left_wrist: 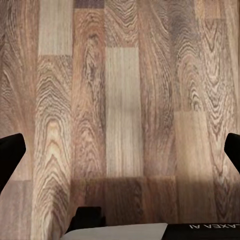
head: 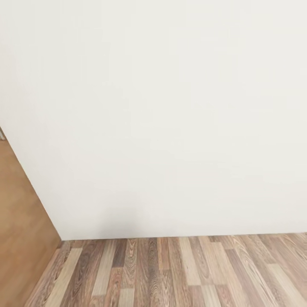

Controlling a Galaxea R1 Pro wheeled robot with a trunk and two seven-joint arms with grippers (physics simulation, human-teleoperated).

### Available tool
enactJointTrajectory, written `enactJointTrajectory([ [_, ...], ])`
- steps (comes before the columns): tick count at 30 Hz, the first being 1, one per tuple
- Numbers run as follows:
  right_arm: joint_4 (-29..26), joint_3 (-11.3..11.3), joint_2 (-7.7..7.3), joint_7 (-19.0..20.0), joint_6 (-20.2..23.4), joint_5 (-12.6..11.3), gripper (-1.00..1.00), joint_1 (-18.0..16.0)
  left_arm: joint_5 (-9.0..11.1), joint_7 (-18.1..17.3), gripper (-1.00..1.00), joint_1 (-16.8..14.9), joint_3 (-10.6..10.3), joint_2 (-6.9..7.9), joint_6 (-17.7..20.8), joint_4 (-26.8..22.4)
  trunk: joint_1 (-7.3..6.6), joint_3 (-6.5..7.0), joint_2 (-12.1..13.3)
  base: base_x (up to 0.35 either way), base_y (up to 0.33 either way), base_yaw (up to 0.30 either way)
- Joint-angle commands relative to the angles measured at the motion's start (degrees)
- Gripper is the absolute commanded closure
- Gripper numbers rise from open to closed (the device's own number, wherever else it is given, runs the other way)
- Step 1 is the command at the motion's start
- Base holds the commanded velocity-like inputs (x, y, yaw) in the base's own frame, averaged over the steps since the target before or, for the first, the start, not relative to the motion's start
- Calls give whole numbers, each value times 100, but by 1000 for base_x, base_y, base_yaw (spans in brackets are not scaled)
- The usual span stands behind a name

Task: In the bedroom, move the book from the bed onto either nightstand, and place the two sandals side by side next to the bed.

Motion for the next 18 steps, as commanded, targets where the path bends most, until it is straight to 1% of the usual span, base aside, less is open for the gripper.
enactJointTrajectory([
  [1,-7,-15,2,2,-9,-1,-100,1,4,-1,-100,1,1,-1,-12,-3,1,-4,-2,38,10,-193],
  [18,-7,-15,2,1,-10,-1,-100,1,4,-1,-100,1,1,-1,-15,-3,1,-4,-2,5,1,-218],
])
